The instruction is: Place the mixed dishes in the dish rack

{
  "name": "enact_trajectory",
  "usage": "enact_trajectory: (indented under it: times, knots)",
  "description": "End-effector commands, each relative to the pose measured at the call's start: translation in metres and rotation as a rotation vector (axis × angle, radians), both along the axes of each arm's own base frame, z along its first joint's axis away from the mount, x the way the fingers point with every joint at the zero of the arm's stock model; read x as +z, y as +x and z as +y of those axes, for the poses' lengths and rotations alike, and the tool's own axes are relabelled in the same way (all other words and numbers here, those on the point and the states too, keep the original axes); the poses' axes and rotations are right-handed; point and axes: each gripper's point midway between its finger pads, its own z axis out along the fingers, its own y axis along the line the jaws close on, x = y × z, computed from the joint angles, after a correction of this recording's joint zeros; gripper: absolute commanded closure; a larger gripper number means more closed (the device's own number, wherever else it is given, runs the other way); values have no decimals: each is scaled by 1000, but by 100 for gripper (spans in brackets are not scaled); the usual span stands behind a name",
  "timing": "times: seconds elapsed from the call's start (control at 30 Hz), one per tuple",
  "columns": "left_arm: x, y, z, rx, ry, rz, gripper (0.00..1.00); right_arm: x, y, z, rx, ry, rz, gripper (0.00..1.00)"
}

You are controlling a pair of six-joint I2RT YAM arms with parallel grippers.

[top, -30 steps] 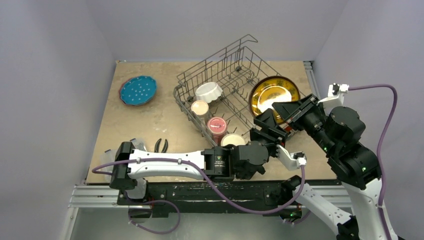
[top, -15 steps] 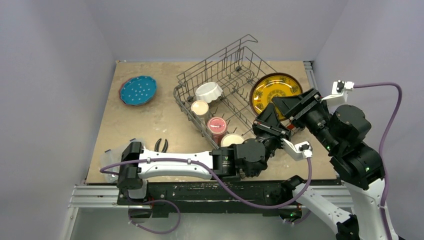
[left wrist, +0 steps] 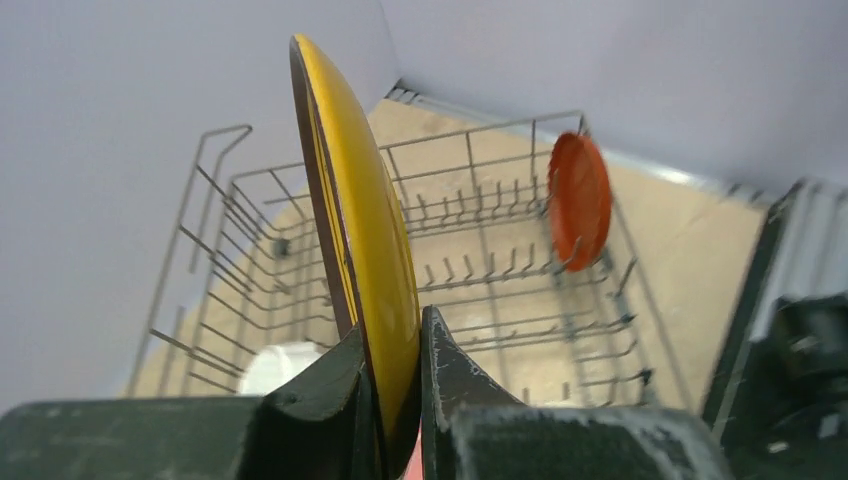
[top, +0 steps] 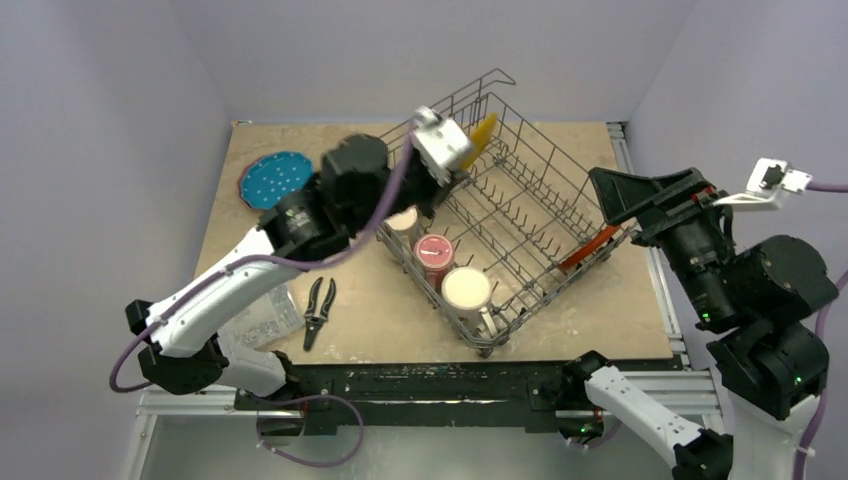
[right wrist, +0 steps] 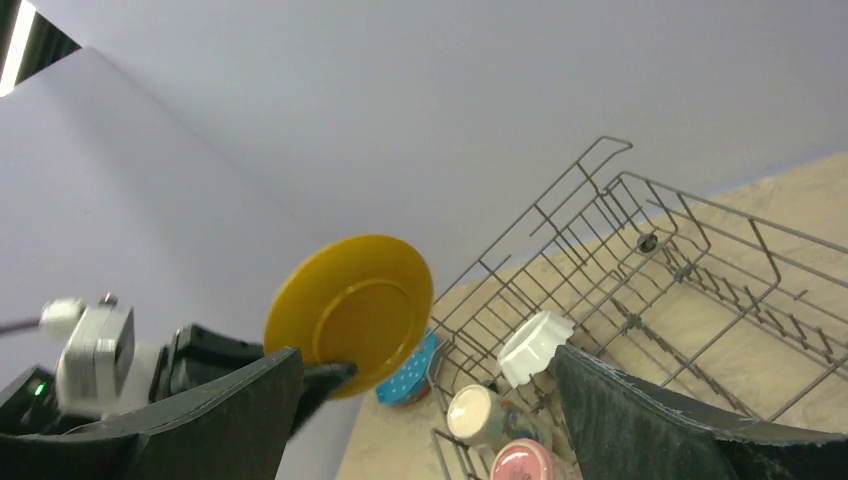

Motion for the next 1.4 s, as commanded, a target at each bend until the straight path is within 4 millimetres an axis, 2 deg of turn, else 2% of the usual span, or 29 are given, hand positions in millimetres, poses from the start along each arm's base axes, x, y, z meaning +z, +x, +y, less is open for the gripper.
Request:
enact_trajectory:
  times: [0.0, 0.13, 0.23, 0.33, 0.4, 0.53, 0.77, 0.97, 1.37]
  knots:
    - [5, -13, -3, -218, -337, 578, 100, 15, -6, -26, -111, -20, -75, 2]
    - [-3, 0, -30, -350, -389, 836, 100, 8, -6, -27, -116, -29, -49, 2]
    - [-21, 14, -53, -376, -367, 912, 100, 7, -6, -31, -134, -39, -39, 2]
    - [-44, 42, -74, -322, -385, 930, 100, 6, -8, -38, -163, -51, -29, 2]
    - [-52, 55, -87, -313, -406, 944, 100, 6, -10, -41, -173, -55, -23, 2]
    - [-66, 65, -120, -347, -409, 926, 100, 2, -13, -47, -199, -70, 5, 2]
    - [-112, 70, -174, -380, -330, 919, 100, 5, -17, -56, -232, -94, 23, 2]
    - [-129, 73, -195, -387, -288, 848, 100, 9, -22, -63, -252, -125, 29, 2]
    - [-178, 79, -209, -359, -209, 831, 100, 9, -23, -68, -270, -172, 34, 2]
